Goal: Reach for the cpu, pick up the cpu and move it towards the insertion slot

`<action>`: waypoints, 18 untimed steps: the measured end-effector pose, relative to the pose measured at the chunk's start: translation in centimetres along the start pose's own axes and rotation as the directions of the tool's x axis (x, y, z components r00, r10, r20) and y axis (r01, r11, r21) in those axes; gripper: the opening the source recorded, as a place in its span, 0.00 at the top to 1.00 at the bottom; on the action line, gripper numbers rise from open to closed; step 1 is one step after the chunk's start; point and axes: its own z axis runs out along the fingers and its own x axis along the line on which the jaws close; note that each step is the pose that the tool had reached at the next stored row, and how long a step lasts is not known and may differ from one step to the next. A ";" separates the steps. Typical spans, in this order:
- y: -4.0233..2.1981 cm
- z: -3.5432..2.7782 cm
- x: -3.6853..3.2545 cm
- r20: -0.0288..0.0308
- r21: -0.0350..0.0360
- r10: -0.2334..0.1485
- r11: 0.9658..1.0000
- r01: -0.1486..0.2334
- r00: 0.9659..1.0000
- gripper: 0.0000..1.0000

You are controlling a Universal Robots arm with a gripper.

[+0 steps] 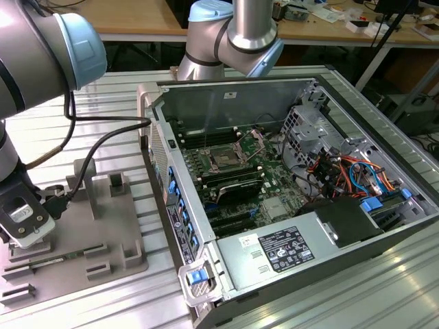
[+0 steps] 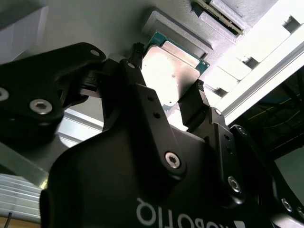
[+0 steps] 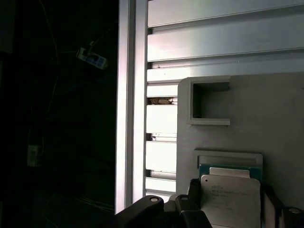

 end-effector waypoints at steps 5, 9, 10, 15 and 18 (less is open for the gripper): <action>0.04 -0.84 0.03 0.000 0.000 0.000 1.000 0.000 1.000 0.45; 0.07 -1.58 0.04 0.000 0.000 0.000 1.000 0.000 1.000 0.45; 0.08 -1.73 0.05 -0.001 0.000 0.000 1.000 0.000 1.000 0.45; 0.08 -1.79 0.05 -0.001 0.000 0.000 1.000 0.000 1.000 0.45; 0.08 -1.81 0.05 -0.001 0.000 0.000 1.000 0.000 1.000 0.45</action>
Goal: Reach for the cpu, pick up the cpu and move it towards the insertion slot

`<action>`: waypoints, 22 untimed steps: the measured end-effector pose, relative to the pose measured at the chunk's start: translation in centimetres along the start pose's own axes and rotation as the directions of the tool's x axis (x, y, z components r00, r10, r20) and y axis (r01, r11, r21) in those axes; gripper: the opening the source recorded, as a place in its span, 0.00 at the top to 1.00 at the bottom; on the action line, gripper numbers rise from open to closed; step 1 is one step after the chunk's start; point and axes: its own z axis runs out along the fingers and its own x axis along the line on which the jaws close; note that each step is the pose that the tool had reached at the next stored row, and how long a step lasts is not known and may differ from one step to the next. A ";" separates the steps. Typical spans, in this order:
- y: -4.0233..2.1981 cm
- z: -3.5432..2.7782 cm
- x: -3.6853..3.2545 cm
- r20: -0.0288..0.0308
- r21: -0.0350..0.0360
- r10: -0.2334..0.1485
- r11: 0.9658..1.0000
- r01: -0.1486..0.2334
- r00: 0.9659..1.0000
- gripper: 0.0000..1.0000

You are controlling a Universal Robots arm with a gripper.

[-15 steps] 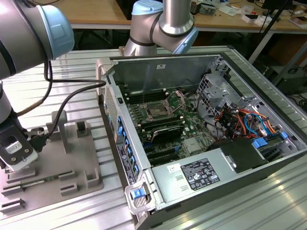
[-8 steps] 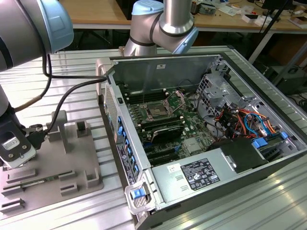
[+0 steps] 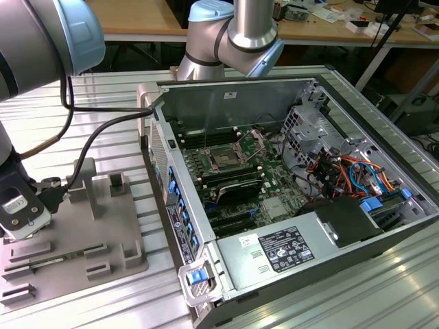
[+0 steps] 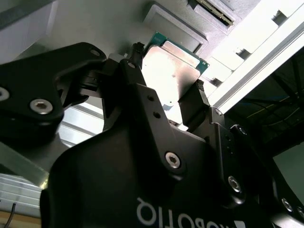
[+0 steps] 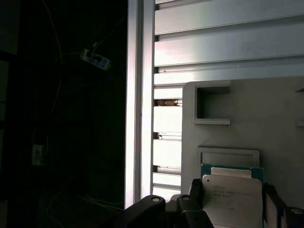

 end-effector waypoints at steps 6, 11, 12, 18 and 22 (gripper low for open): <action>0.02 -0.43 0.01 0.000 0.000 0.000 1.000 0.000 1.000 0.45; 0.05 -1.17 0.03 0.000 0.000 0.000 1.000 0.000 1.000 0.45; 0.05 -1.26 0.04 0.000 0.000 0.000 1.000 0.000 1.000 0.45; 0.08 -1.88 0.05 0.000 -0.001 0.000 1.000 0.000 1.000 0.45; 0.09 -2.26 0.06 -0.001 -0.001 0.000 1.000 0.000 1.000 0.45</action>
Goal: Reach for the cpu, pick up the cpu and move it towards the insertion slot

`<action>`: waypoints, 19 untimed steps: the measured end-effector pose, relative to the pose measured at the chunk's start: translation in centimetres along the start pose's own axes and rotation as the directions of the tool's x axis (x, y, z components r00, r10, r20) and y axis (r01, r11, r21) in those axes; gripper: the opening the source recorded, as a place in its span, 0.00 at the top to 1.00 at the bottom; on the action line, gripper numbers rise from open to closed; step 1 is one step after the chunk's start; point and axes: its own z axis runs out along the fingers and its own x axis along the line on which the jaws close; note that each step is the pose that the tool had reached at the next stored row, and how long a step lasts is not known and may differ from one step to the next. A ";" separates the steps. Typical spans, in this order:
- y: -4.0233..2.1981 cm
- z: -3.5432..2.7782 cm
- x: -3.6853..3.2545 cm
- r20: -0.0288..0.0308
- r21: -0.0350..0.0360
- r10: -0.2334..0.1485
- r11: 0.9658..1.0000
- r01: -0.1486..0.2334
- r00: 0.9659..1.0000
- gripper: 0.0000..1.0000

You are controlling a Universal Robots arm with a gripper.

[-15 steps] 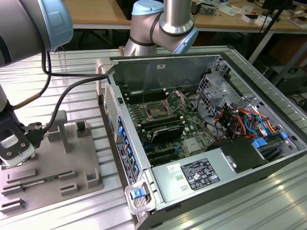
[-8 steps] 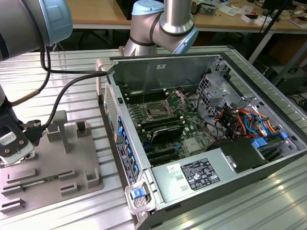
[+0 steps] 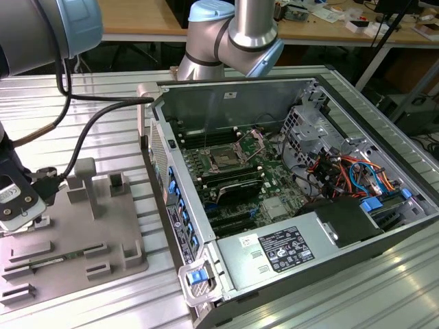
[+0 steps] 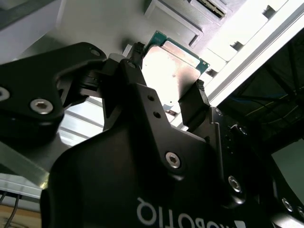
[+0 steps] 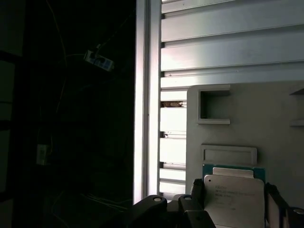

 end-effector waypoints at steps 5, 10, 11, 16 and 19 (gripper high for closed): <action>0.02 -0.49 0.02 0.000 0.000 0.000 1.000 0.000 1.000 0.45; 0.04 -0.87 0.03 0.000 0.000 0.000 1.000 0.000 1.000 0.45; 0.04 -0.94 0.03 0.000 0.000 0.000 1.000 0.000 1.000 0.45; 0.06 -1.37 0.04 -0.001 0.000 0.000 1.000 0.000 1.000 0.45; 0.08 -1.79 0.05 -0.001 0.000 0.000 1.000 0.000 1.000 0.45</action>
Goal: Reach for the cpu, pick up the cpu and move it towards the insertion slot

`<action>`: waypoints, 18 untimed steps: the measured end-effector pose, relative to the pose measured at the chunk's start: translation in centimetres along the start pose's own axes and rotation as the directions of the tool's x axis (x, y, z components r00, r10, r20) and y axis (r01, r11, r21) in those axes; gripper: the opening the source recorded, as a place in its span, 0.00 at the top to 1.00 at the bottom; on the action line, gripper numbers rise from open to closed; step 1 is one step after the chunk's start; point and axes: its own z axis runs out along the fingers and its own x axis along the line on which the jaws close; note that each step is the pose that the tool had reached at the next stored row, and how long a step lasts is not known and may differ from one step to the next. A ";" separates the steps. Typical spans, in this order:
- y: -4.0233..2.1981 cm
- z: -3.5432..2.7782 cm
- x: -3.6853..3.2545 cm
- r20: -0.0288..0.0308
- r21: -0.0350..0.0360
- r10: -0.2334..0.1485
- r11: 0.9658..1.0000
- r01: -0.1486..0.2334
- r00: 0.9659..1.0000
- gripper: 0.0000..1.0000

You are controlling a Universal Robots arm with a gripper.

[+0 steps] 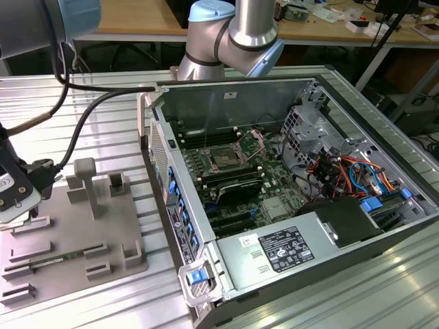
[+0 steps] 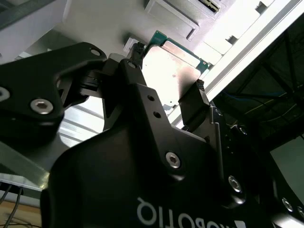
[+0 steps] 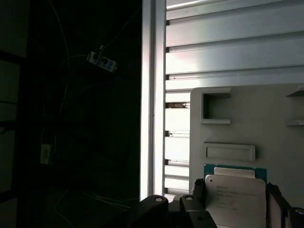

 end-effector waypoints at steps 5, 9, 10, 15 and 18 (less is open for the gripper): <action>0.02 -0.46 0.01 0.000 0.000 0.000 1.000 0.000 1.000 0.45; 0.03 -0.75 0.02 0.000 0.000 0.000 1.000 0.000 1.000 0.45; 0.03 -0.77 0.02 0.000 0.000 0.000 1.000 0.000 1.000 0.45; 0.03 -0.76 0.02 -0.001 0.000 0.000 1.000 0.000 1.000 0.45; 0.03 -0.78 0.02 -0.001 0.000 0.000 1.000 0.000 1.000 0.45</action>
